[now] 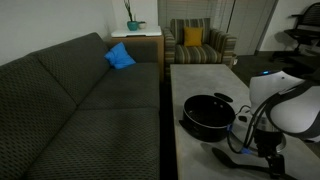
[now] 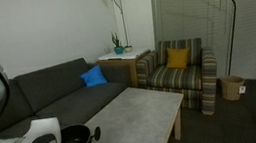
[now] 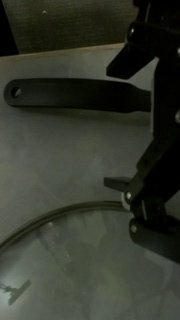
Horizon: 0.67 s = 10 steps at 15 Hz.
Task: Pick up the black spoon from the table and put it in the black pot. Pick up the back spoon from the black pot and put it on the table.
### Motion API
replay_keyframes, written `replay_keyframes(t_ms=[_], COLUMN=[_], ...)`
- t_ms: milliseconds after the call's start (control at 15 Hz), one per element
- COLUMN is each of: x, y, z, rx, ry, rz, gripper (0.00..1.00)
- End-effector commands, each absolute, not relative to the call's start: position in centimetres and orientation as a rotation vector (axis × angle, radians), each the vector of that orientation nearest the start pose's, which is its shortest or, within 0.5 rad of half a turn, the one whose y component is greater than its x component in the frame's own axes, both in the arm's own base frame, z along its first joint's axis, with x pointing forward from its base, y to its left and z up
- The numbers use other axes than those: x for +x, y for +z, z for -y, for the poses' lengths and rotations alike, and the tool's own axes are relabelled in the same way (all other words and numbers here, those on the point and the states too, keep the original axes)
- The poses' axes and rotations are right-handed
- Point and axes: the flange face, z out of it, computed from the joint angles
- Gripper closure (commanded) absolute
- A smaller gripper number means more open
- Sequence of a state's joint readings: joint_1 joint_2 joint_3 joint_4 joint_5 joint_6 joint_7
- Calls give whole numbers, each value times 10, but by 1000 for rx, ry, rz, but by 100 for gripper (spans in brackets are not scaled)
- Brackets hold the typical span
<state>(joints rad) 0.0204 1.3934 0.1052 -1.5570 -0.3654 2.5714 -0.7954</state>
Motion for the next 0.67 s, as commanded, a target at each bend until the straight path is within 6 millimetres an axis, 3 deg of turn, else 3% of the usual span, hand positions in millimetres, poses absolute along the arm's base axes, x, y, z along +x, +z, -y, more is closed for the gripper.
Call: replay_keyframes(t_ms=[0,67,133,267,600], x=[519,520,521,523,528], y=[-208,-207,-206,-204,-205], z=[-73,-72,-73,-72,-74], rx=[-2441,-2442,-2443,-2450,-2461], ry=[456,450,442,430,415], rz=[1672,1663,1660,1650,1645], gripper=[0,24,26,39,76])
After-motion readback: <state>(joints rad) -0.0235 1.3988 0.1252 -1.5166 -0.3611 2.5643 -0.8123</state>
